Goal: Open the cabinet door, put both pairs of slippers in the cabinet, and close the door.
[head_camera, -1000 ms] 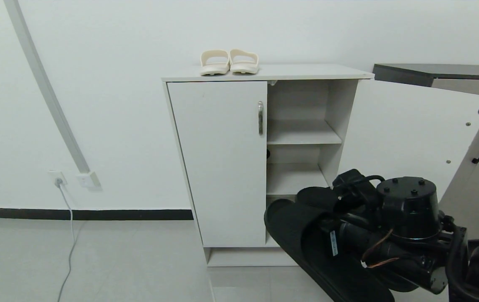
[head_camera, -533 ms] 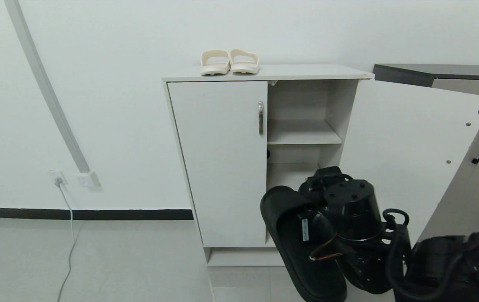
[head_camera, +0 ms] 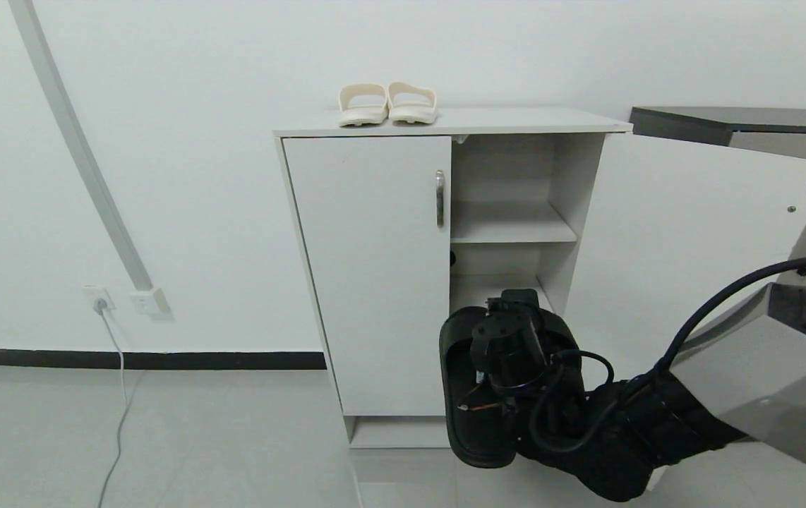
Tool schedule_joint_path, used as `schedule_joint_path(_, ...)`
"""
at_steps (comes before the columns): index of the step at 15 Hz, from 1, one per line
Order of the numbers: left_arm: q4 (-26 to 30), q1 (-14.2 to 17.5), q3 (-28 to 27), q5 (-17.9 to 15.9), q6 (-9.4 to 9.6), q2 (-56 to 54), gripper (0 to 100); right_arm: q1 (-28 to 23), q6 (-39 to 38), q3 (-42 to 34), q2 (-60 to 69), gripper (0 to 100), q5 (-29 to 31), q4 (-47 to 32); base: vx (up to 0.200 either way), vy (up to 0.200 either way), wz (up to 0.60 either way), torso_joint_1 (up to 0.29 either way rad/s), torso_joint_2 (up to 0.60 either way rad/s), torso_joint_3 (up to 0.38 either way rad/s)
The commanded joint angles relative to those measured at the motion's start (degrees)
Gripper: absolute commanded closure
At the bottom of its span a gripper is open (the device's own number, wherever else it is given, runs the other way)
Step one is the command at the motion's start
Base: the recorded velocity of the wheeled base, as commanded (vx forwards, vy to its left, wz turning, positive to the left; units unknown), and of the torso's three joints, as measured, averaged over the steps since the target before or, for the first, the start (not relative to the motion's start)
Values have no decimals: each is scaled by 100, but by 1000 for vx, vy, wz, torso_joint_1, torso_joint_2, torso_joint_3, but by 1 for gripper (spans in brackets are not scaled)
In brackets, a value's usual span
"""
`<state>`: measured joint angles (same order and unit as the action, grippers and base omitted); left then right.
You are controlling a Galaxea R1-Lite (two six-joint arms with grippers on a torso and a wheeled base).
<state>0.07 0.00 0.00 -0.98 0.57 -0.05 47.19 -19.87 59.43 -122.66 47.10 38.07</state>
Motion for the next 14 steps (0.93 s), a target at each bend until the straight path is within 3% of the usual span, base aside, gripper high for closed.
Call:
schedule_joint_path(1,1,0,0,1,4,14,100,-8,1,16,-100,100,18,-1,0,-200,0,2,2,-2)
schedule_joint_path(4,1,0,0,1,4,14,100,-26,1,16,-126,100,27,-1,0,-200,0,1,2,1)
schedule_joint_path(9,1,0,0,1,4,14,100,-43,27,-10,-329,100,9,34,0,0,0,0,0,0)
schedule_joint_path(12,1,0,0,1,4,14,100,-87,106,-151,-680,100,-70,710,0,0,0,0,0,0)
schedule_joint_path(14,1,0,0,1,4,14,100,-105,405,-485,-750,100,-439,1449,0,0,0,0,0,0)
